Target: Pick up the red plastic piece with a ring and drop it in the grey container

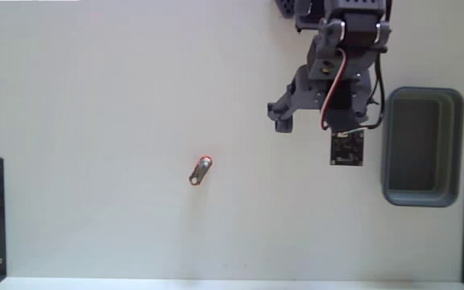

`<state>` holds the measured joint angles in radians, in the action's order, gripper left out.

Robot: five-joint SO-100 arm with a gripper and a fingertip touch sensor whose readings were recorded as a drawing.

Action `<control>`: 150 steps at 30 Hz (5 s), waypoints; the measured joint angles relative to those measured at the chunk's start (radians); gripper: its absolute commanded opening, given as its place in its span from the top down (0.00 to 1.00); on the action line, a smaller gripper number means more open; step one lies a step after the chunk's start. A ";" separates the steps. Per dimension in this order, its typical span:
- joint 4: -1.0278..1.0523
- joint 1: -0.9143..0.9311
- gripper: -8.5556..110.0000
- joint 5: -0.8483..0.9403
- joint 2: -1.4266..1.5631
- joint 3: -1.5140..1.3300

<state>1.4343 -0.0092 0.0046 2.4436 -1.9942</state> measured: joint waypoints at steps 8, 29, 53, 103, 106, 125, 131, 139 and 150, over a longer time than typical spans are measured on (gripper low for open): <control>0.000 0.000 0.00 0.000 0.000 0.000; 0.000 0.032 0.00 0.000 0.000 0.000; 0.000 0.414 0.00 0.000 0.000 0.000; 0.000 0.520 0.00 0.000 0.000 0.000; -0.008 0.520 0.00 0.000 -0.006 0.000; -0.316 0.520 0.00 0.000 -0.480 0.115; -0.364 0.520 0.00 0.000 -0.626 0.215; -0.400 0.520 0.00 -0.002 -0.815 0.356; -0.400 0.520 0.00 -0.002 -1.072 0.609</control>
<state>1.0339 0.5108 0.0031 1.3714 -1.3852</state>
